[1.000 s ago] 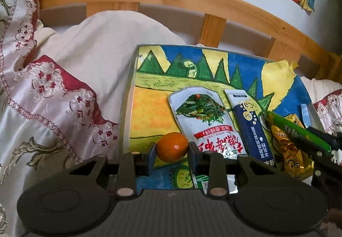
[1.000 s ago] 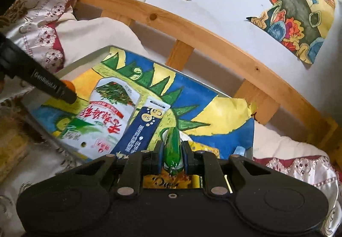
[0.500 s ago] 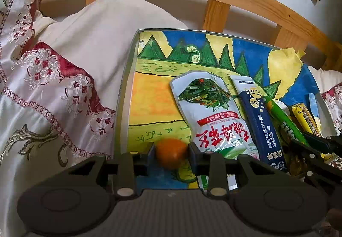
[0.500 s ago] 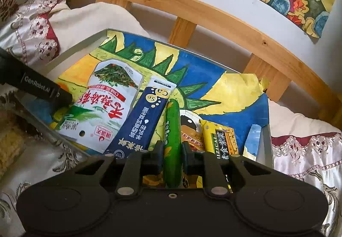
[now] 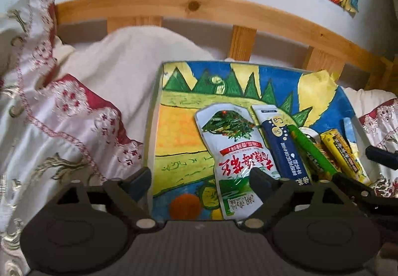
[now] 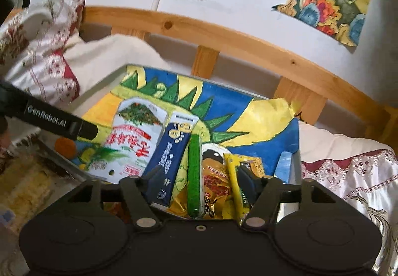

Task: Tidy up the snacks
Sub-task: 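Carry the green tube into the tray with the right tool while the left tool places the orange there, then open both tools and pull them back from the tray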

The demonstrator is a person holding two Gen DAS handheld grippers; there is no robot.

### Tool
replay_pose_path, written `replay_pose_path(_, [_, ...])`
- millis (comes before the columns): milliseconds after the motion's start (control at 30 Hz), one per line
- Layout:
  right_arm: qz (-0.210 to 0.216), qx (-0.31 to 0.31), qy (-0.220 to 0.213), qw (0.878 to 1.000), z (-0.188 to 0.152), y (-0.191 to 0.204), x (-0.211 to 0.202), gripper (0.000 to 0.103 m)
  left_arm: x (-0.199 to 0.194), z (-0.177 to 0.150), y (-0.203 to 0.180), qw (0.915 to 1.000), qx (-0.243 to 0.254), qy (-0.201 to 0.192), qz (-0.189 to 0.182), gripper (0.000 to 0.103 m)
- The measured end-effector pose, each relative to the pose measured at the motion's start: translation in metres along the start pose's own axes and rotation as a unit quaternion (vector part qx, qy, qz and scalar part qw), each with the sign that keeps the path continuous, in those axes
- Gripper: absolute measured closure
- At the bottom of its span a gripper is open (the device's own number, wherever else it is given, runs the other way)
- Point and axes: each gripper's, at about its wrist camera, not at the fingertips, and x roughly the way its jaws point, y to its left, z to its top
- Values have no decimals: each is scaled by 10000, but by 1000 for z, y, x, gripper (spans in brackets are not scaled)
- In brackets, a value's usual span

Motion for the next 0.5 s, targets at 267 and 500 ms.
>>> replay_pose_path(267, [198,419,-358,9983,2,-4,-43,13,-43,-9,2,9990,-228,-372,101,2])
replay_pose_path(500, [212,700,-593,9956,0,-8,-80,5,-82,-21,0,9970,-180,-717,206,1])
